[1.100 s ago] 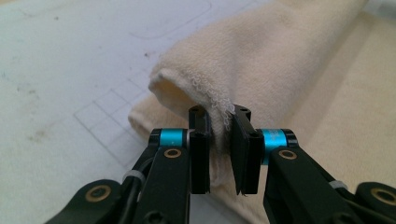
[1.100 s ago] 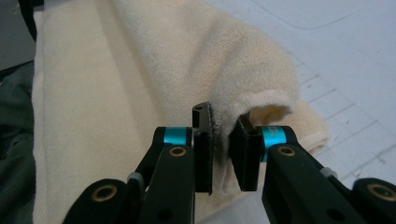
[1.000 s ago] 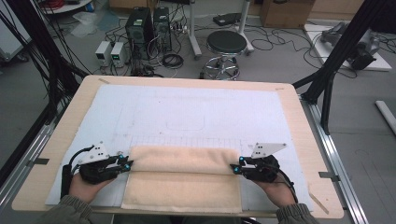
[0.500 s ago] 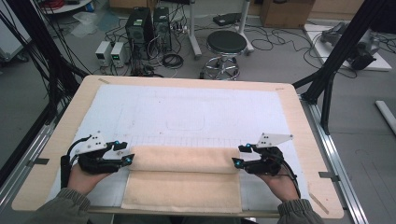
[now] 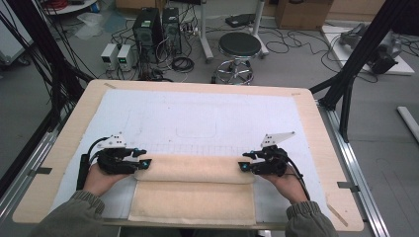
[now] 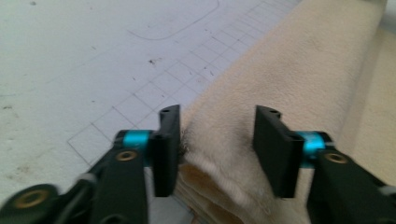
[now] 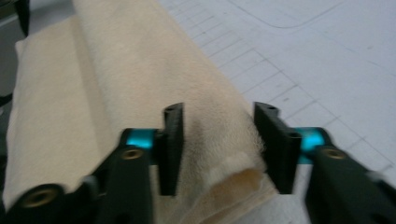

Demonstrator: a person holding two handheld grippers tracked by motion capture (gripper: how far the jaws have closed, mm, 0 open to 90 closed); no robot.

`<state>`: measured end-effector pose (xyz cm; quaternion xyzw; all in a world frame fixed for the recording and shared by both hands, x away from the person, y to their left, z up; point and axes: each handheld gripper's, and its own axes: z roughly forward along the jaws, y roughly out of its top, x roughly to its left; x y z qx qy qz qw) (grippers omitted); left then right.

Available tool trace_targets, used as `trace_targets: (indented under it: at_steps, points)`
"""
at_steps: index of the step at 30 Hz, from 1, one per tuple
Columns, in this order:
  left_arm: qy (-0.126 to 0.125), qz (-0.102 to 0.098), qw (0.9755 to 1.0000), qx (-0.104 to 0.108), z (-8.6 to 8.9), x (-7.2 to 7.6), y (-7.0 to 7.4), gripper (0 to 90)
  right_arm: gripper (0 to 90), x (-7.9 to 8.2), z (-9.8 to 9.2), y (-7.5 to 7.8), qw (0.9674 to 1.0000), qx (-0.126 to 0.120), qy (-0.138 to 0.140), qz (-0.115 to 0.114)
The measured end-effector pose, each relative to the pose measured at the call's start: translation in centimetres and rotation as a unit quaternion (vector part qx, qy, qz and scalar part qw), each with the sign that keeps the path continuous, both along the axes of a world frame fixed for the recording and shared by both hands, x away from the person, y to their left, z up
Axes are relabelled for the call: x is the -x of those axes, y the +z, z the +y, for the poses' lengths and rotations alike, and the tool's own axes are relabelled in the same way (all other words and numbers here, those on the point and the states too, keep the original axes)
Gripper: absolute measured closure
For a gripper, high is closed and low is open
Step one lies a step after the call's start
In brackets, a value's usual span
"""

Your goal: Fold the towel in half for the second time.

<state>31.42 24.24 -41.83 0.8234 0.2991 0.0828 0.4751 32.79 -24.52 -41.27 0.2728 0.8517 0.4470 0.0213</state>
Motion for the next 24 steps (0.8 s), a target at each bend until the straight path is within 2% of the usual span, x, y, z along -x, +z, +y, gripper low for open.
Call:
trace_targets:
  at_steps: [1, 3, 6, 17, 24]
  points:
    - [-0.004, -0.002, 1.0, -0.001, 0.2, 0.1, 0.1, 65.1, 69.3, 0.2, 0.1, 0.1, 1.0, 0.001, 0.007, -0.006]
    - [-0.008, -0.011, 0.9999, 0.003, 0.3, 0.5, 0.4, 74.6, 76.9, 0.7, 0.2, 0.5, 0.9997, -0.001, 0.02, -0.018]
    - [-0.011, -0.028, 0.9995, 0.01, 0.5, 1.3, 1.0, 80.7, 79.9, 1.5, 0.2, 1.1, 0.9991, -0.004, 0.029, -0.031]
    - [-0.033, -0.075, 0.9965, 0.016, 1.4, 6.0, 2.7, 82.3, 81.0, 5.9, -0.2, 3.0, 0.9958, -0.017, 0.053, -0.072]
    - [-0.04, -0.092, 0.9949, 0.01, 2.0, 9.0, 2.7, 83.5, 82.0, 9.0, -0.1, 3.7, 0.9932, -0.013, 0.073, -0.09]
